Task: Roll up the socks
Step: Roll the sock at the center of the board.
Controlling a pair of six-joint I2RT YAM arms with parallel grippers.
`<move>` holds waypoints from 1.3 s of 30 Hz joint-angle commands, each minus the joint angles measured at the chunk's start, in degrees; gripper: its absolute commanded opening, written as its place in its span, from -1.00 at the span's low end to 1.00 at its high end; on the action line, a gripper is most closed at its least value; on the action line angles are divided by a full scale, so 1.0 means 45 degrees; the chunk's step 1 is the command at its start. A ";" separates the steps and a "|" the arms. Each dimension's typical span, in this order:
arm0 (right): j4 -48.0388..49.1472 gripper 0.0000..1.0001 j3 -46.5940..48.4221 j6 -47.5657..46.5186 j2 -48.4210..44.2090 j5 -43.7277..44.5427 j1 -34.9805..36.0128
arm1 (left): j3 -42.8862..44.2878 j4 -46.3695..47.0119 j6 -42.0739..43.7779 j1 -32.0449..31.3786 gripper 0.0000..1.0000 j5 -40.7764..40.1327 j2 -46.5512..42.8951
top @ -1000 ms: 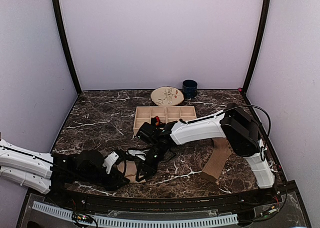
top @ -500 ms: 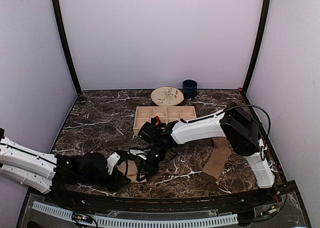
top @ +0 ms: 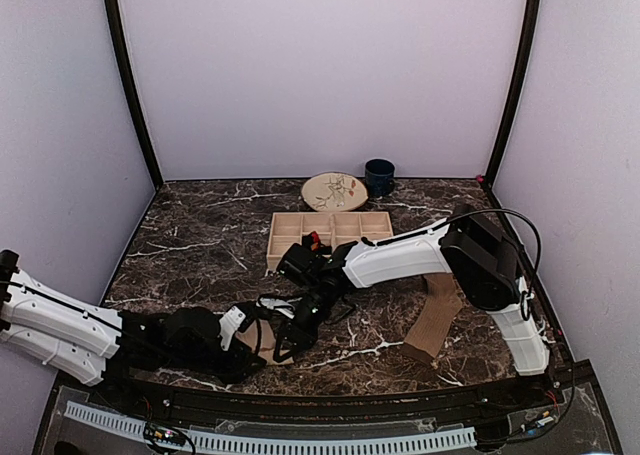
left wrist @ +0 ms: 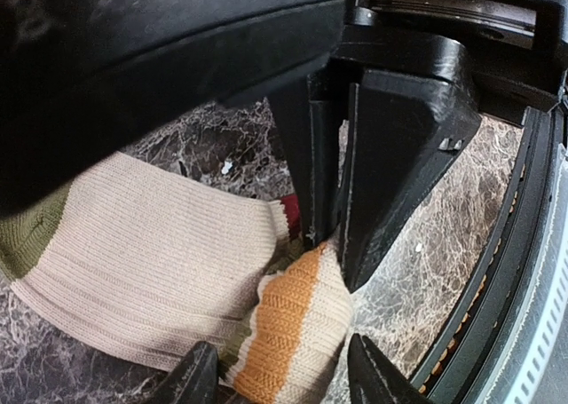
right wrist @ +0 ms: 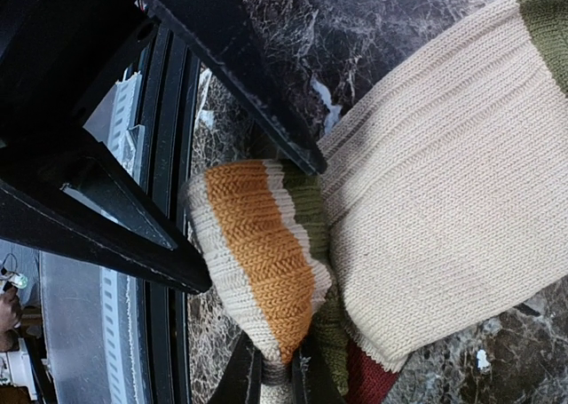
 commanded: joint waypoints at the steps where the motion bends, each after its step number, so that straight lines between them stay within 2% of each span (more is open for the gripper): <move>1: -0.0942 -1.00 -0.0539 0.0082 0.0540 0.0961 -0.0037 | -0.0314 0.0386 -0.0018 -0.0075 0.04 0.0086 -0.0253; 9: -0.0688 -1.00 -0.0519 0.0158 0.0669 0.0750 -0.0036 | -0.0687 0.1014 -0.0137 -0.0104 -0.31 0.0256 -0.0003; 14: -0.0695 -1.00 -0.0502 0.0237 0.0654 0.0710 -0.0036 | -0.0599 0.1368 -0.0096 -0.0114 -0.47 0.0414 0.0587; 20: -0.0680 -1.00 -0.0482 0.0300 0.0646 0.0868 -0.0036 | -0.0855 0.1749 -0.0236 -0.0124 -0.77 0.0305 0.0646; 24: -0.1043 -1.00 -0.0155 0.0097 0.0712 0.1114 -0.0036 | -0.0955 0.1660 -0.0672 -0.0119 -0.87 -0.0037 0.0630; 32: 0.0033 -0.90 -0.0510 0.0564 0.0899 0.1446 -0.0056 | -0.1566 0.2277 -0.1399 -0.0143 -0.98 -0.0639 0.0376; 34: 0.0258 -0.59 -0.0684 0.0608 0.0884 0.1546 -0.0056 | -0.1439 0.2004 -0.1408 -0.0143 -1.00 -0.0744 0.0269; 39: 0.1152 -0.27 -0.1502 0.0828 0.0523 0.1898 -0.0099 | -0.1365 0.1671 -0.1524 -0.0137 -1.00 -0.1005 -0.0013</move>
